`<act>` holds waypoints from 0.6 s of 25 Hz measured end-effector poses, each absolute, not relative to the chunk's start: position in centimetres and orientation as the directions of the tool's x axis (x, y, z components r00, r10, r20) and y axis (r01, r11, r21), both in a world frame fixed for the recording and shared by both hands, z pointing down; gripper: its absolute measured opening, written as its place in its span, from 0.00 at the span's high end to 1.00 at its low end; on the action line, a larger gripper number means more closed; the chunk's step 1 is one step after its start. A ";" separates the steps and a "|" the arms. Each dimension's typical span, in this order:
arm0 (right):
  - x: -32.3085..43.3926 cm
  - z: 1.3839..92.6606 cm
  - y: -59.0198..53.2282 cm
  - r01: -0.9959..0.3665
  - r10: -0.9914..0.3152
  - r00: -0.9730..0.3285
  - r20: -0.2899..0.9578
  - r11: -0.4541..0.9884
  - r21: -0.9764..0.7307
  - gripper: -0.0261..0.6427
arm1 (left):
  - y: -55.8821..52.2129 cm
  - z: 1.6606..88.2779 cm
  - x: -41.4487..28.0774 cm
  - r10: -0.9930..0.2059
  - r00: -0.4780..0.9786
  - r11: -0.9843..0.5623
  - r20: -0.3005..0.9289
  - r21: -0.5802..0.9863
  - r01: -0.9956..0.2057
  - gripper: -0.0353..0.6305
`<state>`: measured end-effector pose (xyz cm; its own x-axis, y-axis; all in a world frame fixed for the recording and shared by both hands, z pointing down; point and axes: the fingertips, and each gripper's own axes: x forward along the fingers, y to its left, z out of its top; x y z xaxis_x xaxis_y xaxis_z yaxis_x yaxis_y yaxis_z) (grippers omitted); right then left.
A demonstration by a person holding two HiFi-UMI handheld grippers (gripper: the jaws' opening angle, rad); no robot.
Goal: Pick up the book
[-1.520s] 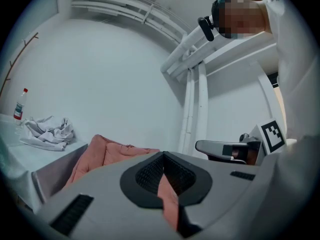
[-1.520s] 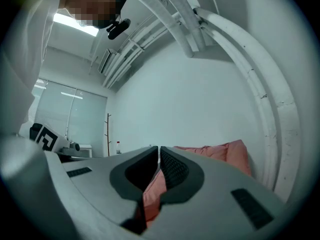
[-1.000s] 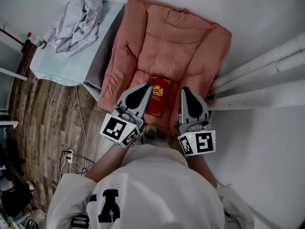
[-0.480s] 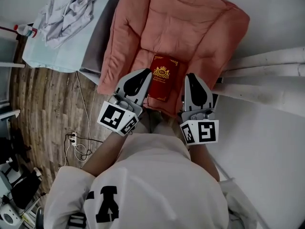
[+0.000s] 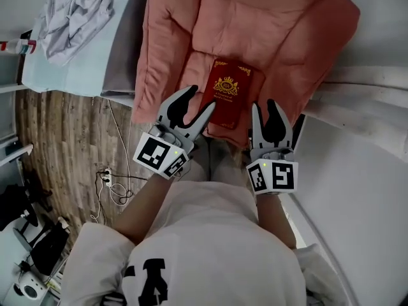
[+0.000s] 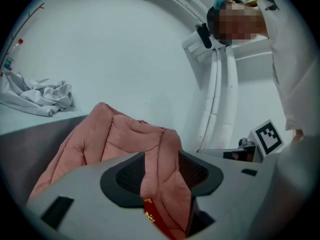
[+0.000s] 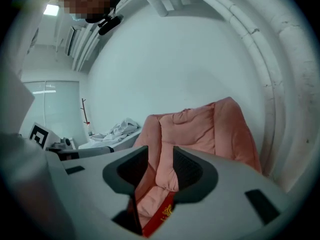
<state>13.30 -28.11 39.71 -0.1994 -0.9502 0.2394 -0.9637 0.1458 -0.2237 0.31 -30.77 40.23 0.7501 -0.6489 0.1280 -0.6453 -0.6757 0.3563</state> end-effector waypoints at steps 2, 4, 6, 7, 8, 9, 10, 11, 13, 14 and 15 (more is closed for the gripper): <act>13.5 41.4 -28.2 -0.968 -0.947 -0.183 0.264 0.127 -0.217 0.73 | -30.8 41.7 0.4 -0.650 0.749 -0.672 0.129 0.364 -0.645 0.64; 13.3 43.2 -27.7 -0.969 -0.940 -0.176 0.293 0.114 -0.219 0.72 | -30.4 43.4 0.2 -0.646 0.747 -0.662 0.155 0.375 -0.649 0.64; 13.2 45.0 -27.7 -0.970 -0.933 -0.171 0.315 0.104 -0.218 0.72 | -30.4 45.1 0.2 -0.638 0.748 -0.657 0.181 0.379 -0.652 0.64; 13.2 45.8 -27.7 -0.971 -0.930 -0.168 0.326 0.099 -0.217 0.72 | -30.5 46.0 0.2 -0.637 0.747 -0.652 0.192 0.382 -0.655 0.64; 13.3 46.6 -27.7 -0.972 -0.926 -0.166 0.339 0.095 -0.216 0.72 | -30.6 46.7 0.2 -0.637 0.744 -0.645 0.203 0.388 -0.659 0.64; 13.3 47.3 -27.6 -0.972 -0.921 -0.165 0.352 0.092 -0.215 0.71 | -30.7 47.5 0.1 -0.638 0.740 -0.638 0.213 0.392 -0.663 0.63; 13.3 48.0 -27.6 -0.973 -0.917 -0.164 0.363 0.090 -0.213 0.71 | -30.8 48.2 0.1 -0.639 0.736 -0.632 0.222 0.393 -0.668 0.63; 13.3 48.6 -27.8 -0.974 -0.914 -0.164 0.371 0.089 -0.211 0.70 | -31.1 48.9 0.2 -0.639 0.733 -0.628 0.231 0.393 -0.672 0.63; 13.3 49.9 -28.0 -0.972 -0.906 -0.163 0.391 0.080 -0.219 0.70 | -31.5 50.4 0.4 -0.638 0.729 -0.619 0.249 0.398 -0.678 0.62; 13.4 50.7 -28.1 -0.970 -0.900 -0.166 0.402 0.075 -0.232 0.70 | -31.6 51.0 0.6 -0.639 0.726 -0.614 0.253 0.400 -0.680 0.62; 13.4 51.4 -28.2 -0.967 -0.895 -0.172 0.412 0.073 -0.246 0.69 | -31.8 51.6 0.9 -0.641 0.725 -0.613 0.254 0.400 -0.682 0.62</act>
<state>13.44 -28.21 51.39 -0.1725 -0.8949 0.4117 -0.9665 0.0732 -0.2458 0.91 -31.81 51.62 0.7247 -0.6406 0.2539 -0.6817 -0.6125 0.4002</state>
